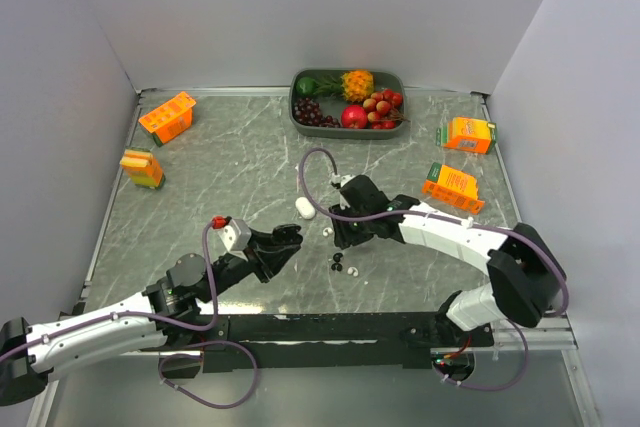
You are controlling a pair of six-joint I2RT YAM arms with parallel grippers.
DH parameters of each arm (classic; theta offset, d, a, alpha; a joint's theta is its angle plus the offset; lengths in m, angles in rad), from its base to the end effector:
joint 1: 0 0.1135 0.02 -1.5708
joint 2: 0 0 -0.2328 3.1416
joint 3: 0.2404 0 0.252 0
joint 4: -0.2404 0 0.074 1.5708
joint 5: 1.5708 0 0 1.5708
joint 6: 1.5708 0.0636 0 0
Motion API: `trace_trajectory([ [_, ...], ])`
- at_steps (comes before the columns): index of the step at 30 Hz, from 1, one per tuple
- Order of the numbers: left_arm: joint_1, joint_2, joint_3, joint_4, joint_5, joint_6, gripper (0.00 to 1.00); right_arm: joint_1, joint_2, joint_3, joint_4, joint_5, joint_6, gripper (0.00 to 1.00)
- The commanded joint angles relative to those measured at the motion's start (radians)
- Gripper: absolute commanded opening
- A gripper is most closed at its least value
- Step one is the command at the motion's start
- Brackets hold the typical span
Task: Insert the wireless bluetooth earbuds into the charging case
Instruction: Pick up the earbud from the center of the board.
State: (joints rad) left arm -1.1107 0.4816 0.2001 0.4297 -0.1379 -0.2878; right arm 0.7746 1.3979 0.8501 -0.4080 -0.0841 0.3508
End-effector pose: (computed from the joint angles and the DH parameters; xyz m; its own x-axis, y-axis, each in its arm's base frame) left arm 0.0971 -0.1762 0.2312 -0.1719 -0.2863 -0.9426 0.8117 0.5010 -0.3002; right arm 0.2102 0.2132 0.1544 -0.7996 -0.3034 -0.5182 -0.4864 0.8333 0.2627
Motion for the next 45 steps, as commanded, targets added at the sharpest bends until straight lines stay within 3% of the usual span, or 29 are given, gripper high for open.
trace_trajectory([
  [1,-0.009,-0.029,-0.002,0.011,-0.023,-0.019,0.01,-0.003,0.036,0.021,0.018,-0.035,-0.007,0.45],
  [24,-0.012,0.003,-0.002,0.011,-0.023,-0.019,0.01,0.034,0.082,-0.039,0.001,-0.114,-0.046,0.36],
  [45,-0.014,0.014,-0.005,0.021,-0.017,-0.025,0.01,0.046,0.148,-0.045,0.029,-0.134,-0.046,0.37],
])
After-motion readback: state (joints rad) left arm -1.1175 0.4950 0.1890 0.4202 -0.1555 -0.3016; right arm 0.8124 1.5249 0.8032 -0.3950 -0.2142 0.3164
